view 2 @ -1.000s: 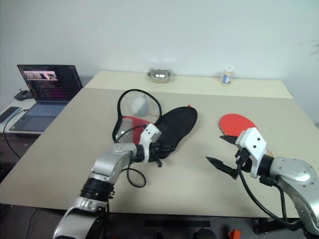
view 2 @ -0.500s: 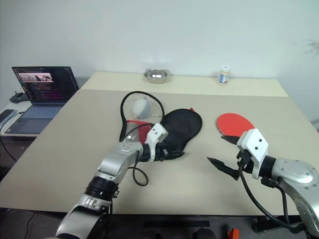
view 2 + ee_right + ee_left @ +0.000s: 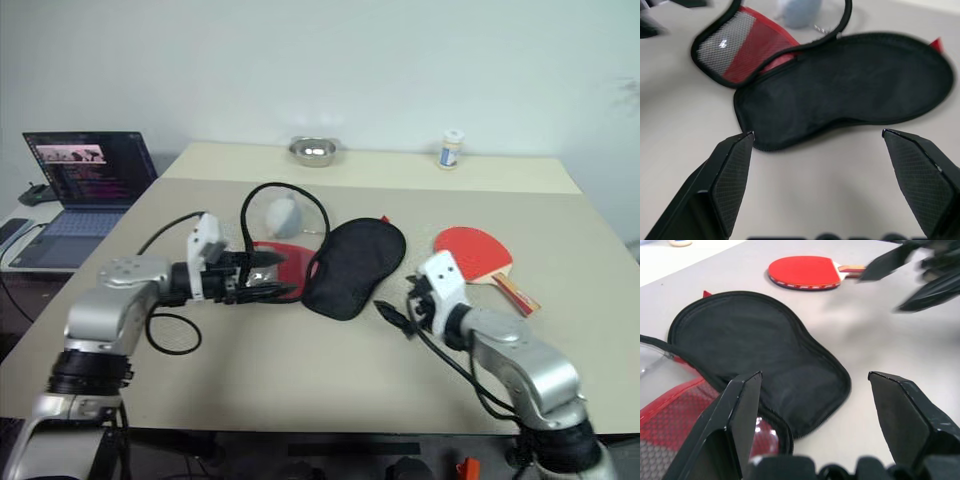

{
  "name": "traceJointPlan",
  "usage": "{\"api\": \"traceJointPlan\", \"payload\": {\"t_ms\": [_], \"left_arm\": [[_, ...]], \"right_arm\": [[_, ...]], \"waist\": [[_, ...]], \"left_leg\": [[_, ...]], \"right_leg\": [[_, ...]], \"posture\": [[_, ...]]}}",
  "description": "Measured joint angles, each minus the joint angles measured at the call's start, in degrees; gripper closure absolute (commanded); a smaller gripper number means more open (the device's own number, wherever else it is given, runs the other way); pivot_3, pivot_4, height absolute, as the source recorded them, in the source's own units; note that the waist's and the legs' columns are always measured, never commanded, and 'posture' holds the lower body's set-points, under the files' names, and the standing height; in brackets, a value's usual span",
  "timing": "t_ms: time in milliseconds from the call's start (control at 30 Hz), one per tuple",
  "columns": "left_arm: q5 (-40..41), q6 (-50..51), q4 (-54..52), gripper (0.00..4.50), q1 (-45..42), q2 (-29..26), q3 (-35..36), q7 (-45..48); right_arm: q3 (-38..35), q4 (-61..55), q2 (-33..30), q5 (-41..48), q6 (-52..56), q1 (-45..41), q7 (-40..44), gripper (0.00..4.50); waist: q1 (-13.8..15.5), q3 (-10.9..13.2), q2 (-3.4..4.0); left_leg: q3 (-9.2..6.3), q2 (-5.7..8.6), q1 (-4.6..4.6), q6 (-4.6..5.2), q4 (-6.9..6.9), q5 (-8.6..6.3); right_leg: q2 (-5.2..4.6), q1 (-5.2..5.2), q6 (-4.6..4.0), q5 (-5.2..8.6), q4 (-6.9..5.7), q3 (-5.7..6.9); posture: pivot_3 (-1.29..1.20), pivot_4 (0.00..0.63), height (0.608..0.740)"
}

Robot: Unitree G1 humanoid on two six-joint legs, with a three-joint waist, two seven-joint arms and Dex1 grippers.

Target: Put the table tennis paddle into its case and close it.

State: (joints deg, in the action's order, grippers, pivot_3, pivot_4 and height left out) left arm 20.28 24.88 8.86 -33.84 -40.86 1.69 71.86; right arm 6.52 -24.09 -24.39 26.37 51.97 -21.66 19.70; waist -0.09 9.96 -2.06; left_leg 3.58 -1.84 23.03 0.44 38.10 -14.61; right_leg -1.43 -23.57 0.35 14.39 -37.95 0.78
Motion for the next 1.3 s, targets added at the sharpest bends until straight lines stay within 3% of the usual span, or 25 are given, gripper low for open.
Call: {"api": "traceJointPlan", "payload": {"t_ms": [300,567,667,867,1033,1300], "left_arm": [[0.12,-0.34,0.04,0.82,-0.21,0.65,0.18,-1.05],[0.09,-0.34,0.08,0.82,-1.38,1.82,-0.16,-1.50],[0.07,-0.34,0.13,0.80,-1.54,2.03,-0.29,-1.57],[0.04,-0.43,0.48,0.80,-1.88,2.28,-1.15,-1.72],[0.04,-0.60,0.47,0.80,-1.86,2.30,-1.41,-1.59],[0.03,-0.70,0.42,0.80,-1.93,3.45,-2.43,-1.16]], "right_arm": [[3.41,20.20,10.77,-8.94,-0.90,-8.83,-7.42,0.00],[6.12,28.65,15.40,-12.40,-5.49,-11.75,-4.79,0.00],[8.05,30.72,17.10,-14.11,-7.09,-13.02,-3.57,0.61],[9.05,33.26,18.78,-16.78,-9.03,-14.02,-2.75,2.70],[5.32,34.73,19.74,-16.71,-8.34,-14.42,-3.94,4.47],[-3.65,32.22,17.25,-13.13,-1.44,-14.53,-3.79,4.47]], "waist": [[-0.06,0.00,0.00],[-0.59,0.00,0.00],[-1.23,0.00,0.00],[-1.61,0.00,0.00],[-1.62,0.00,0.01],[-1.37,0.00,0.01]], "left_leg": [[0.04,-0.02,0.02,0.00,-0.03,0.00],[0.05,-0.07,0.02,0.00,-0.05,0.00],[0.05,-0.08,0.03,0.00,-0.05,0.00],[0.06,-0.09,0.02,0.00,-0.06,0.00],[0.05,-0.11,0.02,-0.02,-0.06,0.01],[0.06,0.04,0.08,-0.02,-0.05,0.01]], "right_leg": [[0.01,-0.08,0.00,-0.01,-0.04,-0.02],[0.06,-0.13,-0.01,-0.01,-0.11,-0.04],[0.06,-0.14,-0.01,-0.01,-0.12,-0.04],[0.05,-0.14,-0.01,-0.01,-0.12,-0.05],[0.05,-0.16,-0.02,-0.02,-0.16,-0.04],[-0.11,-0.15,-0.01,-0.02,-0.11,-0.04]], "posture": [[0.00,0.150,0.740],[0.00,0.150,0.740],[0.00,0.150,0.740],[0.00,0.150,0.740],[0.00,0.150,0.740],[0.00,0.150,0.740]]}}
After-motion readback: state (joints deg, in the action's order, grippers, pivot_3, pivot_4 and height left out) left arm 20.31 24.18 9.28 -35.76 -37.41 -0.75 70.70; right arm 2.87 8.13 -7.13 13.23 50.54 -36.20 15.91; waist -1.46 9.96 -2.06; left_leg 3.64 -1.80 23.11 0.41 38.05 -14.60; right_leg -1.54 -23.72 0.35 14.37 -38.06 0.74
